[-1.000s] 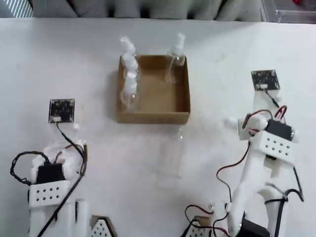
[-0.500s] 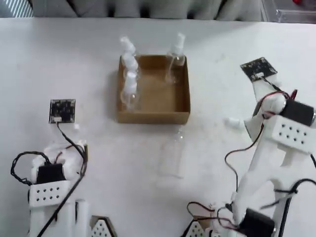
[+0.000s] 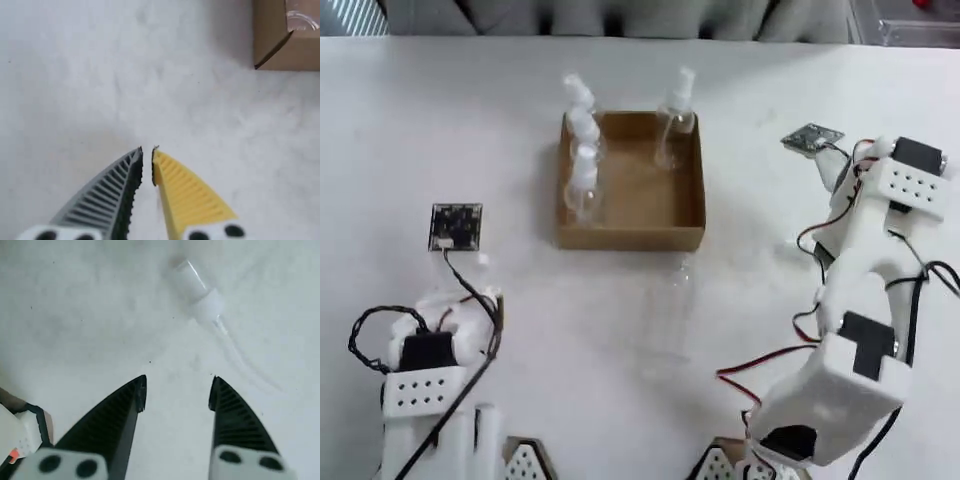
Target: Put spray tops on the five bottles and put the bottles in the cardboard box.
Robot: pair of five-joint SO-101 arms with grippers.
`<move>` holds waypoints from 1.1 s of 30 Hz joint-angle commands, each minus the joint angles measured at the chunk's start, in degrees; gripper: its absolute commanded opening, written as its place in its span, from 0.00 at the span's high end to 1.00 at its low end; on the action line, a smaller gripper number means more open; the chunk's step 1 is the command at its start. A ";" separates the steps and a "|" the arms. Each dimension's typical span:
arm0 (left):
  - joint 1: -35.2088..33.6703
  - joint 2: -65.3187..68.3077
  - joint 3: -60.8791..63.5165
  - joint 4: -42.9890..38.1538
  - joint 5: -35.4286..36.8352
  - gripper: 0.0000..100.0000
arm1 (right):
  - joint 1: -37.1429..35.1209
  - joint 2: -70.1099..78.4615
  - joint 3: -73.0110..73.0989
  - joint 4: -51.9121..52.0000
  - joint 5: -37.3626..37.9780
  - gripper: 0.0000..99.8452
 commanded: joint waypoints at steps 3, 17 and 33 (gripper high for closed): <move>0.92 -1.01 -0.35 -1.14 -0.79 0.96 | -1.10 4.70 -9.05 1.63 6.77 0.82; 0.92 -0.92 -0.26 -1.14 -3.87 0.96 | -3.38 21.41 -22.42 1.63 18.81 0.82; 3.30 -0.92 0.35 -1.14 -4.84 0.96 | -3.30 24.13 -21.36 1.89 18.90 0.82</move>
